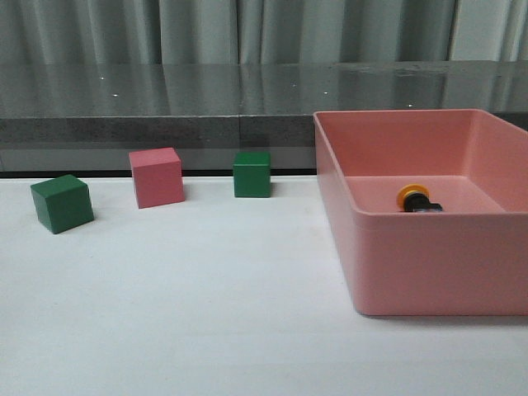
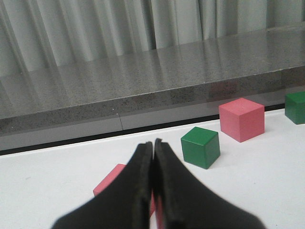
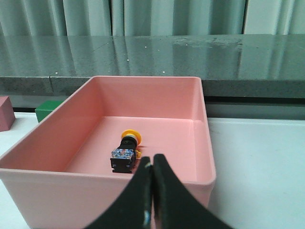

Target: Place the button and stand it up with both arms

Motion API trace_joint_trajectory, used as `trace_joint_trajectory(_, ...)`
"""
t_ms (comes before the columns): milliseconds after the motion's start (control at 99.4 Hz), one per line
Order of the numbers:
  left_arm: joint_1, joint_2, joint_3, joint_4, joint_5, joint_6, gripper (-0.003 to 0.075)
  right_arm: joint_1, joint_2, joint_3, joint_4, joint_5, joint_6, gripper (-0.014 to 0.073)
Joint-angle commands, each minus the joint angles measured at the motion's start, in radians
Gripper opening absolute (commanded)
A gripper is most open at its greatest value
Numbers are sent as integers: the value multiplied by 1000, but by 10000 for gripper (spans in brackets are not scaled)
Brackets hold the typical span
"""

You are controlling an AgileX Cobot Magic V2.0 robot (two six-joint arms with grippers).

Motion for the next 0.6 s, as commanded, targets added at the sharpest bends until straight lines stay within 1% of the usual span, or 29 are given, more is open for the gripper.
trace_joint_trajectory(0, 2, -31, 45, 0, -83, -7, -20, -2, 16, -14, -11, -88, 1, -61)
trace_joint_trajectory(121, 2, -31, 45, 0, -83, -7, -20, -2, 16, -14, -11, -92, 1, -61)
trace_joint_trajectory(161, 2, -31, 45, 0, -83, -7, -20, -2, 16, -14, -14, -111, 0, -61)
trace_joint_trajectory(242, 2, -31, 45, 0, -83, -7, -20, -2, 16, -21, -14, -196, 1, -61)
trace_joint_trajectory(302, 2, -31, 45, 0, -83, -7, -20, 1, 19, -50, 0, -188, 10, -61)
trace_joint_trajectory(372, 2, -31, 45, 0, -83, -7, -20, 4, 39, -122, 28, -90, 10, -61)
trace_joint_trajectory(503, 2, -31, 45, 0, -83, -7, -20, 4, 155, -334, 57, 184, 10, -61)
trace_joint_trajectory(594, 2, -31, 45, 0, -83, -7, -20, 4, 290, -485, 57, 284, 9, -61)
